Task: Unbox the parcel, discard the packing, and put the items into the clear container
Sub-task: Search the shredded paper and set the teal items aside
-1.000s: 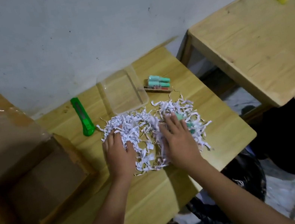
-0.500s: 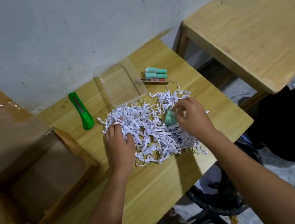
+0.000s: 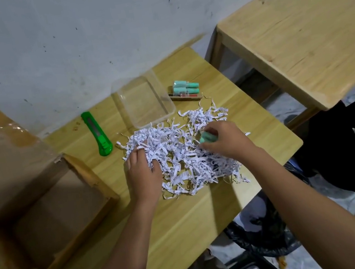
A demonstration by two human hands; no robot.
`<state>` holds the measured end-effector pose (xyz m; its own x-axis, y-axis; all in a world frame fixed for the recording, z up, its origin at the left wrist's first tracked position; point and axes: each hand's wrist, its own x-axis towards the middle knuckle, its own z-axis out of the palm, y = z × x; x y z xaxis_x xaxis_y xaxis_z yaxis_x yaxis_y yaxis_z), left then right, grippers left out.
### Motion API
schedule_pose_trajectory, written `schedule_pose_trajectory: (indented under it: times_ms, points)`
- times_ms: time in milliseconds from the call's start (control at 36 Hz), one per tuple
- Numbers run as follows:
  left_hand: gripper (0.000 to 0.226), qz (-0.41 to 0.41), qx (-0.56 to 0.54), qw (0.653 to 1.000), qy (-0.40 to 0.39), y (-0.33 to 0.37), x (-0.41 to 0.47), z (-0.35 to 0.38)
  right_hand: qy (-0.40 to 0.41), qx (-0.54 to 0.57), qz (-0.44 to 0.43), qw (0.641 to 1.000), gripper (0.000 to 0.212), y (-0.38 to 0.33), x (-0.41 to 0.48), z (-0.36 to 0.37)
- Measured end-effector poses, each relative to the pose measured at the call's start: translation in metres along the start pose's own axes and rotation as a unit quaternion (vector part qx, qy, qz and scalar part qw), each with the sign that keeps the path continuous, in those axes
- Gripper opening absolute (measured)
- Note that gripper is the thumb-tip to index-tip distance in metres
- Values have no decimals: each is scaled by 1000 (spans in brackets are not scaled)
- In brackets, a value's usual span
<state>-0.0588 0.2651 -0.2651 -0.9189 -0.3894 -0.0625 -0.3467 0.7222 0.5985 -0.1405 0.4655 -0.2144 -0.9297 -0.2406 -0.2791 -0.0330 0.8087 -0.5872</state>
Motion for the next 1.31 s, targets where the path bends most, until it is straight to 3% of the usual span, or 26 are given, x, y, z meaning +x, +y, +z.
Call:
schedule_pose_trajectory:
  times_ms: [111, 333, 444, 583, 889, 1306]
  points:
    - [26, 0, 0, 1000, -1, 0, 0, -1, 86, 75, -5, 994, 43, 4, -6, -8]
    - [29, -6, 0, 1000, 9, 3, -1, 0, 225, 252, 32, 941, 34, -1, -15, -23]
    - [29, -3, 1, 1000, 9, 4, -1, -1, 228, 291, 13, 929, 35, 0, -15, -23]
    - [28, -2, 6, 1000, 16, 4, -1, -1, 199, 264, -17, 944, 37, 1, -15, -17]
    - [26, -5, 7, 1000, 17, 4, -1, 1, 221, 217, 12, 951, 38, 8, -18, -14]
    - [26, -5, 8, 1000, 26, 6, -1, 0, 264, 356, 45, 895, 24, 8, -3, -34]
